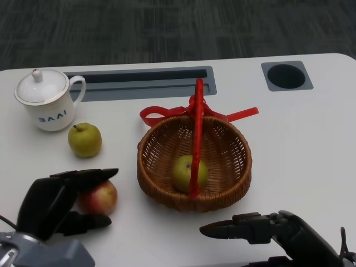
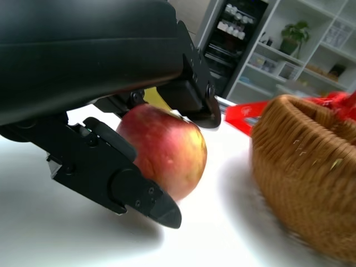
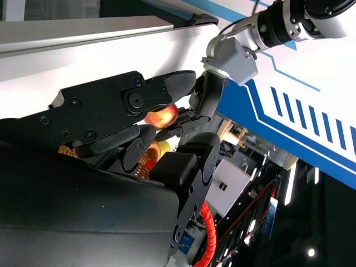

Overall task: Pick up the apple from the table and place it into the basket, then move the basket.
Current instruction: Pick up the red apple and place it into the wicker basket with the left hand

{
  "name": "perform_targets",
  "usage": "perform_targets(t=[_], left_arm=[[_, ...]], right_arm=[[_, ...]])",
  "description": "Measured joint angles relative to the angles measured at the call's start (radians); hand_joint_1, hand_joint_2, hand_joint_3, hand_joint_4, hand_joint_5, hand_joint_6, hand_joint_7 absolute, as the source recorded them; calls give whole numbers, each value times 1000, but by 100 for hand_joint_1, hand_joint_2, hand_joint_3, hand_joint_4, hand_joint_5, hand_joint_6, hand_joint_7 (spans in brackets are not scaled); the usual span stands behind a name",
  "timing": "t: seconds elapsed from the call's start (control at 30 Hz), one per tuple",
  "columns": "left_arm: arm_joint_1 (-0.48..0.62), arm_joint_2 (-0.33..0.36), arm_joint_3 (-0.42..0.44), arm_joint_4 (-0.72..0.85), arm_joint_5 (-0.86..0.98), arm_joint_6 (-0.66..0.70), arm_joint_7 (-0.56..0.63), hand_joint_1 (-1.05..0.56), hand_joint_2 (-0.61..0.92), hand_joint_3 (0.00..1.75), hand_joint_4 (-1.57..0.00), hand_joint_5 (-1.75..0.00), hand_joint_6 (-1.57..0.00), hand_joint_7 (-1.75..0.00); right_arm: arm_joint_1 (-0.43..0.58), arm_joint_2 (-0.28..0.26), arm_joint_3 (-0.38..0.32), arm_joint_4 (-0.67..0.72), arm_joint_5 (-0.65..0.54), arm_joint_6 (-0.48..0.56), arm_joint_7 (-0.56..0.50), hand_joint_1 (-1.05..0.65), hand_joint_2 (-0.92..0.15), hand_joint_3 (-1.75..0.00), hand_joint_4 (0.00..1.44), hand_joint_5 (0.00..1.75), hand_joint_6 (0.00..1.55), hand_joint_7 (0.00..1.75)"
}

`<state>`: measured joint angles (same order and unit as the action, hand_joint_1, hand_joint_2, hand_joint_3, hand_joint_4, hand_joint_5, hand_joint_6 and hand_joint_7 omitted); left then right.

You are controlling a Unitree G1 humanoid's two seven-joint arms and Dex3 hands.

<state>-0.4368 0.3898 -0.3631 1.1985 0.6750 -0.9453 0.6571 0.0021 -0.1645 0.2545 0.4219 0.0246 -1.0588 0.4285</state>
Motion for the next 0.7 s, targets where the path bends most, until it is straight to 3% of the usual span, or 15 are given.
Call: perform_targets(t=[0.47, 0.7], left_arm=[[78, 43, 67, -131, -76, -61, -38, -7, 78, 0, -122, -4, -114, -2], [107, 46, 106, -222, -38, -116, 85, -12, 76, 0, -125, -3, -116, -1]], right_arm=[[-5, 1, -1, 13, 5, -1, 3, -51, -92, 0, 85, 0, 79, 0], [-14, 1, -2, 36, 5, -6, 4, -52, -92, -1, 85, 0, 79, 0]])
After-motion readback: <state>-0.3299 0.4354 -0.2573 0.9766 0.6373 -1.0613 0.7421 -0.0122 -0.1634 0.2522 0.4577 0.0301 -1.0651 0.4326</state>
